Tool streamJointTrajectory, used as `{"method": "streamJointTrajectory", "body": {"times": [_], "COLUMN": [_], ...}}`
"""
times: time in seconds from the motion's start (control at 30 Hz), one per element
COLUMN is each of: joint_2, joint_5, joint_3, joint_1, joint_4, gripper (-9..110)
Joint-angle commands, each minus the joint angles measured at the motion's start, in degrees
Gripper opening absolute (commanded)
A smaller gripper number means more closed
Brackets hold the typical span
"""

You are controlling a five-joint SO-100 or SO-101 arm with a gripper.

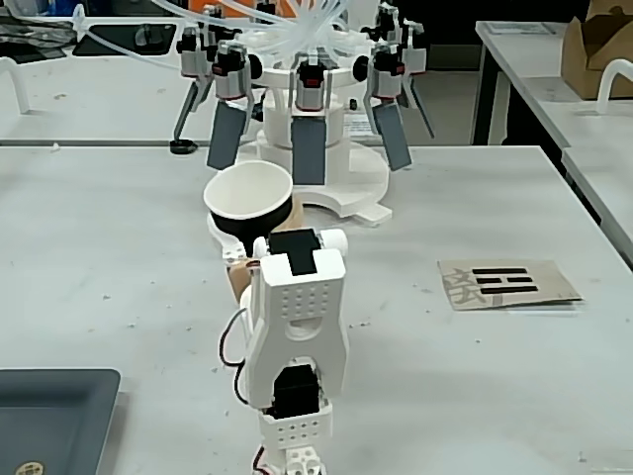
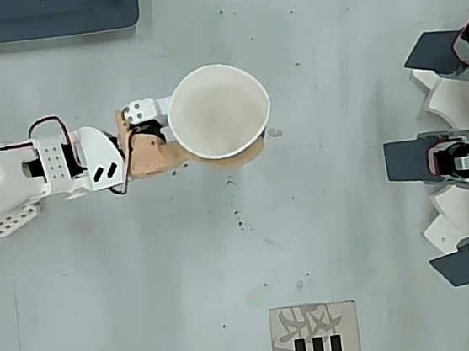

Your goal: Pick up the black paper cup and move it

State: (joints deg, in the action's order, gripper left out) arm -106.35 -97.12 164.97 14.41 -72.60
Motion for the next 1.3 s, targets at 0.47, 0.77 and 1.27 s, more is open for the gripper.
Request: {"method": "streamJointTrajectory", "body": {"times": [0.47,0.77,1.27], "joint_2": [2.64,6.50,14.15], "joint_5": [3.16,4.92,7.21], "joint_3": [-5.98,-18.98,-36.91], "joint_1": [-8.61,-10.55,-10.99], "joint_4": [2.46,12.92,24.43], "gripper": [5,4,4]}}
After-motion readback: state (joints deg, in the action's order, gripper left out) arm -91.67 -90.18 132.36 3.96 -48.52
